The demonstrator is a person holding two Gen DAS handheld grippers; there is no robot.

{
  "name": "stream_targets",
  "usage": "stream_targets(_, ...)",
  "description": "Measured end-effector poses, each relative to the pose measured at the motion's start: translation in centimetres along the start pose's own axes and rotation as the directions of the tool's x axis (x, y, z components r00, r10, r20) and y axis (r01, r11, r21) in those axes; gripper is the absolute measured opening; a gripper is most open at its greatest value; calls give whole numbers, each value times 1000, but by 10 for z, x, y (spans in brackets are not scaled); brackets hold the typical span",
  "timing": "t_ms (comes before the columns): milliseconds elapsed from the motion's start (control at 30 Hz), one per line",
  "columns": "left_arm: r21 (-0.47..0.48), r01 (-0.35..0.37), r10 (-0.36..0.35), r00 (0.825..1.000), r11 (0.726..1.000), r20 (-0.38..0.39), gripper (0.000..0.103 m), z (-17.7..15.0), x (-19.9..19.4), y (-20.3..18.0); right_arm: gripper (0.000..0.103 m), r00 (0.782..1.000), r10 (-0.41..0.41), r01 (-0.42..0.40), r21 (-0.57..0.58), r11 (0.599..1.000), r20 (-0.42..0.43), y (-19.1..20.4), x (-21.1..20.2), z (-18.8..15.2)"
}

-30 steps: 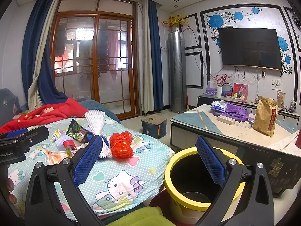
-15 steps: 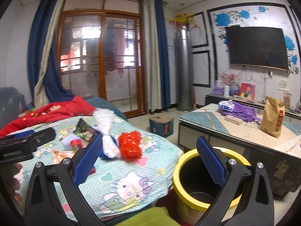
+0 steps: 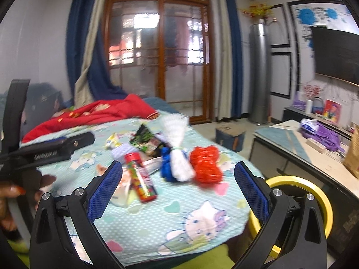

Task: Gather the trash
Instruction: 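Grasp the lavender foam net with the left tool while the right tool grasps the candy tube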

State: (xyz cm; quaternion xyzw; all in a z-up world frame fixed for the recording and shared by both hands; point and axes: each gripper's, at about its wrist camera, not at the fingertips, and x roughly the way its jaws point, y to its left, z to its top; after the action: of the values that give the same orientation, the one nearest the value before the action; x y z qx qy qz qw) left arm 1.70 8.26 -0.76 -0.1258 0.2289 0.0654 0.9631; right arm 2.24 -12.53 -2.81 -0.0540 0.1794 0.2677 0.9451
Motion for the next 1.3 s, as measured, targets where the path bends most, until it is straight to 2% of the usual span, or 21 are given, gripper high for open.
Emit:
stream_targets(267, -58, -32, 28, 997, 998, -75, 92, 13, 23, 42, 97, 986, 102, -108, -37, 993, -129, 18, 35, 4)
stream_targets(433, -51, 5, -12, 990, 999, -138, 92, 22, 45, 54, 96, 972, 127, -141, -60, 988, -196, 23, 57, 0)
stream_targets(500, -46, 23, -31, 983, 999, -180, 92, 25, 58, 55, 89, 966, 130, -147, -60, 987, -222, 22, 69, -2)
stream_targets(600, -14, 47, -49, 978, 999, -204, 92, 28, 75, 50, 81, 957, 135, -153, -52, 987, -257, 18, 84, -4)
stream_targets(867, -40, 155, -159, 944, 987, -288, 91, 27, 114, 35, 70, 935, 175, -193, -28, 981, -309, 13, 109, -6)
stream_targets(967, -47, 174, -180, 935, 984, -305, 82, 25, 121, 33, 68, 925, 203, -222, -24, 975, -320, 16, 119, -6)
stream_targets(1067, -66, 191, -201, 922, 979, -330, 71, 22, 129, 32, 60, 909, 235, -252, -5, 968, -344, 16, 129, -8)
stream_targets(1200, -89, 213, -231, 906, 973, -356, 63, 15, 136, 33, 52, 892, 279, -284, 40, 958, -355, 13, 134, -10)
stream_targets(1300, -107, 220, -244, 898, 970, -366, 57, 11, 138, 36, 52, 885, 298, -293, 67, 954, -357, 9, 136, -11)
